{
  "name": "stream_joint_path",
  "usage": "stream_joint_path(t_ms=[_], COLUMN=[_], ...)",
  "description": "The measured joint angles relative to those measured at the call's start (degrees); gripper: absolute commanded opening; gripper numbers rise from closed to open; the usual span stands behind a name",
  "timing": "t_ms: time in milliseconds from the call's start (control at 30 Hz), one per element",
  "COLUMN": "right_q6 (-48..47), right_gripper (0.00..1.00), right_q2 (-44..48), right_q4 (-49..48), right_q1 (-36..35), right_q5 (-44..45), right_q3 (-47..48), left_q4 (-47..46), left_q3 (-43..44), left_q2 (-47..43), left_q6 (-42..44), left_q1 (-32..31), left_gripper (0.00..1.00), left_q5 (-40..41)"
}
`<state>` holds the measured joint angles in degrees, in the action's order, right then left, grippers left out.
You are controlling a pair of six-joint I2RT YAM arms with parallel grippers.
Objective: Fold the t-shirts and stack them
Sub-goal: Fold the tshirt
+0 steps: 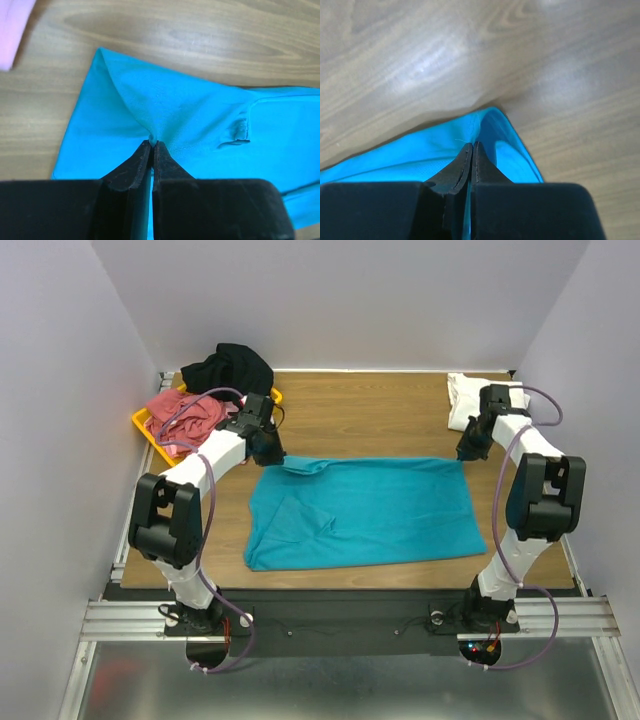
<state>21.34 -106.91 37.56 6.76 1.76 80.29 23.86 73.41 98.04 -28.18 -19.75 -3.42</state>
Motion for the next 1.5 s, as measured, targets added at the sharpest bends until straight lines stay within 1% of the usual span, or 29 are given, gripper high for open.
stream_joint_path(t_ms=[100,333,733,867,1133,1500], right_q6=[-0.1,-0.2,-0.2,-0.2,-0.2,-0.2], right_gripper=[0.00,0.00,0.00,0.00,0.00,0.00], right_q2=[2.5,7.8,14.4,17.2,21.9,25.2], right_q4=[-0.2,0.0,-0.2,-0.3,-0.3,-0.7], right_q1=[0.0,0.0,0.0,0.0,0.0,0.0], right_q5=[0.4,1.2,2.3,2.7,3.1,3.9], right_q3=[-2.8,-8.3,-13.7,-16.5,-21.5,-25.0], left_q4=[0.0,-0.2,0.6,1.4,3.0,5.2], left_q3=[-3.1,-10.3,-22.4,-28.0,-33.9,-38.2], left_q2=[-2.8,-9.2,-26.3,-32.0,-38.6,-48.2], left_q6=[-0.9,-2.8,-9.3,-12.5,-18.3,-24.5], left_q1=[0.0,-0.1,-1.7,-3.8,-11.4,-13.2], left_gripper=[0.04,0.03,0.03,0.03,0.03,0.05], left_q5=[-0.7,-2.6,-5.5,-6.0,-5.8,-4.3])
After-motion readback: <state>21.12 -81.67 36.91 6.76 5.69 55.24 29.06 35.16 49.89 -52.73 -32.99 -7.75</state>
